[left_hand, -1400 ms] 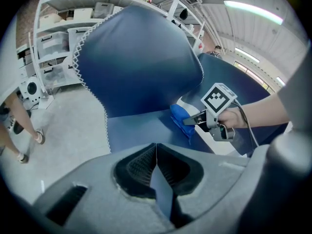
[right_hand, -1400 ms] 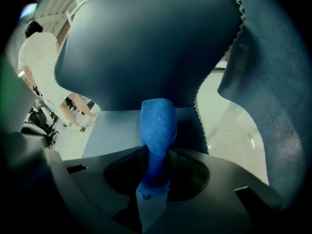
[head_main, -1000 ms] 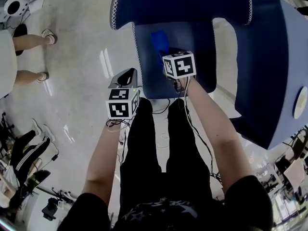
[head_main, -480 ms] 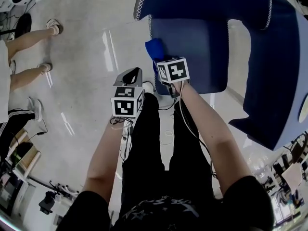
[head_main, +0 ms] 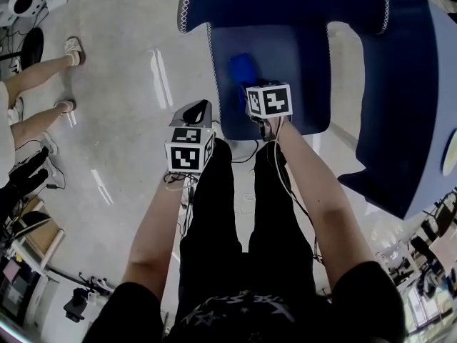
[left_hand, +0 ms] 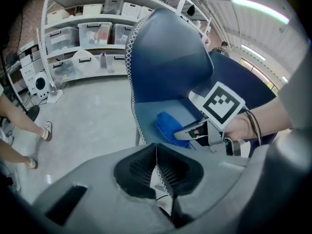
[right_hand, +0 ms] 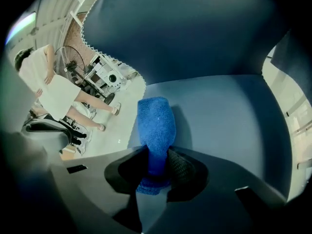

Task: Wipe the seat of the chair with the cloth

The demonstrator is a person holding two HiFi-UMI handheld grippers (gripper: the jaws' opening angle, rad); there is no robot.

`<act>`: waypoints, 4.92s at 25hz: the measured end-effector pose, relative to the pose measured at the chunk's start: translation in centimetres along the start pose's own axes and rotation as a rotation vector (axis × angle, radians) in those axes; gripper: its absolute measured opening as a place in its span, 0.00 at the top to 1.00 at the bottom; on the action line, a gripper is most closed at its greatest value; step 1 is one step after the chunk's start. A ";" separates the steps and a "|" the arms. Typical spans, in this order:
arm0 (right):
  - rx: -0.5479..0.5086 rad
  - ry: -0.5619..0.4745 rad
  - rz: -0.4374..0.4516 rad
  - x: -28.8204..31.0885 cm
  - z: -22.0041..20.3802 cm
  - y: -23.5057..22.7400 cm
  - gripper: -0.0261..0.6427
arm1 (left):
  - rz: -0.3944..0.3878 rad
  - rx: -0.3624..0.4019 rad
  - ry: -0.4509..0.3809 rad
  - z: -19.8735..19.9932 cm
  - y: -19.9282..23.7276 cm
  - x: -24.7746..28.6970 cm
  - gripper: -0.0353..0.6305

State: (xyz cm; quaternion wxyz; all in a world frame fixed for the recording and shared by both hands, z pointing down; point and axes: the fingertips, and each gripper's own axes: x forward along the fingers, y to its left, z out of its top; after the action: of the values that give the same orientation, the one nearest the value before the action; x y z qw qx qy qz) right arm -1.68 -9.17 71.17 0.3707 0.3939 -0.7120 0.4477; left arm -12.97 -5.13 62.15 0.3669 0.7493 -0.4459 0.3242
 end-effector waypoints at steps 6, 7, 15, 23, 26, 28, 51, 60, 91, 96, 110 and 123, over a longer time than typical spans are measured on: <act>0.048 -0.018 -0.055 -2.5 -1.0 -6.1 0.80 | -0.032 0.041 0.015 1.0 -4.3 2.1 0.92; 0.060 -0.023 -0.063 -3.0 -1.2 -7.1 0.80 | -0.039 0.049 0.019 1.2 -5.0 2.4 0.92; 0.055 -0.035 -0.146 -7.1 -2.6 -14.9 0.80 | -0.077 0.115 0.040 2.7 -10.6 4.9 0.92; 0.110 -0.053 -0.191 -10.9 -4.7 -21.3 0.79 | -0.097 0.161 0.048 3.3 -15.9 6.7 0.92; 0.109 -0.055 -0.197 -12.2 -5.5 -23.3 0.79 | -0.092 0.165 0.043 3.4 -18.2 7.2 0.92; 0.108 -0.051 -0.199 -12.7 -5.9 -24.5 0.79 | -0.084 0.158 0.037 3.3 -19.5 7.5 0.92; -0.046 0.066 0.135 -7.6 -9.0 -2.8 0.80 | 0.200 -0.209 0.002 -5.6 -8.9 -2.6 0.92; -0.103 0.101 0.223 -3.2 -12.2 6.9 0.80 | 0.168 -0.220 0.041 -11.7 -6.4 -3.7 0.92; 0.130 0.007 0.000 -9.8 -13.2 -11.4 0.79 | 0.014 -0.016 0.105 -6.8 -14.3 3.4 0.92; 0.168 -0.009 -0.073 -12.0 -13.7 -15.7 0.79 | -0.002 0.018 0.103 -5.5 -16.5 4.2 0.91; 0.225 -0.028 -0.232 -16.0 -14.9 -19.9 0.80 | -0.060 0.092 0.071 -4.2 -18.0 3.1 0.92; 0.170 -0.127 -0.245 -22.0 -10.7 -10.1 0.80 | -0.023 0.090 -0.046 -3.5 -13.0 -7.9 0.92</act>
State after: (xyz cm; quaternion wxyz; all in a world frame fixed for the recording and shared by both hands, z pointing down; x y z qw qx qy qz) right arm 18.33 2.92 58.75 0.3421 0.5353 -0.6402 0.4319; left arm -4.80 5.49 54.15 0.3262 0.7773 -0.4306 0.3224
